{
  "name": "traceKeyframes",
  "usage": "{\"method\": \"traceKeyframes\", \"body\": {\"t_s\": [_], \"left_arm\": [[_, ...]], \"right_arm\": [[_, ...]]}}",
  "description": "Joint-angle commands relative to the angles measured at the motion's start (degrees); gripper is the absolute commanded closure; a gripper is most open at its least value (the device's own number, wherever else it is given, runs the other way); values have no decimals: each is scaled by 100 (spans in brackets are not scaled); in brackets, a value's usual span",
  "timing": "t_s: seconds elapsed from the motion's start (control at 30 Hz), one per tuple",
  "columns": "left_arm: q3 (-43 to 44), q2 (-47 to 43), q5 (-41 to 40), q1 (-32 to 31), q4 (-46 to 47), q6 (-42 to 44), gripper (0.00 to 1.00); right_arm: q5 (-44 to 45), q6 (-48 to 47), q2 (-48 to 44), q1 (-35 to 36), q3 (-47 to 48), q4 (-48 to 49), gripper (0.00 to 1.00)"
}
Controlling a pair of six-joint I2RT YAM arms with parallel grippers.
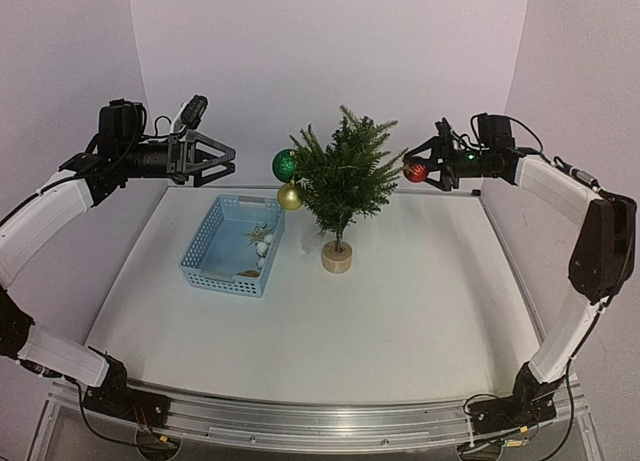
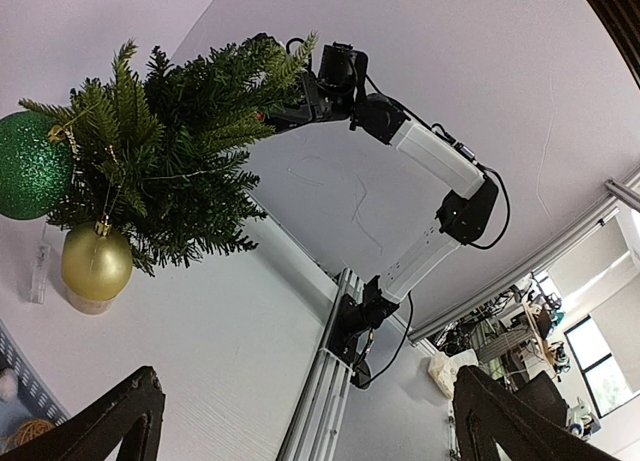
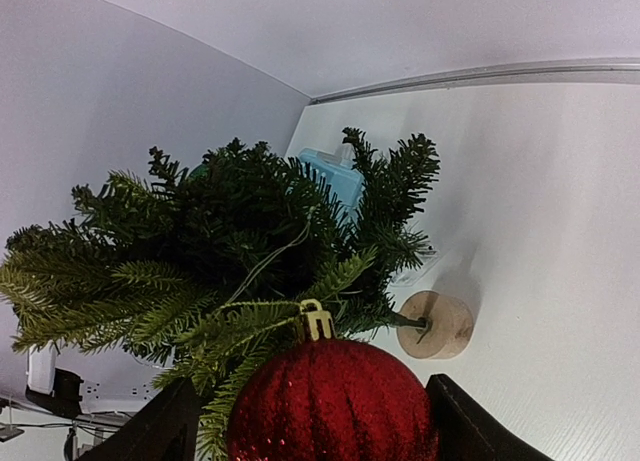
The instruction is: Decorate the small christmas tree
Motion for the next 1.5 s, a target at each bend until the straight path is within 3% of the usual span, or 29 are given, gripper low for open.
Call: {"method": "traceKeyframes", "body": {"t_s": [0.0, 0.57, 0.63, 0.97, 1.1, 1.33, 1.47], "left_arm": [[270, 23, 83, 8, 167, 113, 1], [293, 31, 99, 8, 119, 207, 0], [298, 31, 48, 8, 38, 320, 0], [913, 358, -1178, 45, -1775, 2549, 1], [885, 514, -1422, 90, -2019, 3162, 0], [608, 770, -1561, 109, -2093, 3477, 1], [315, 1030, -2242, 107, -2207, 3626, 6]], "right_arm": [[-48, 13, 132, 63, 224, 162, 20], [-27, -20, 188, 124, 486, 156, 17], [13, -33, 137, 123, 516, 147, 11], [926, -286, -636, 119, 777, 149, 6], [1113, -361, -724, 117, 946, 141, 5], [1119, -520, -598, 120, 1157, 150, 4], [1094, -524, -586, 125, 1272, 150, 4]]}}
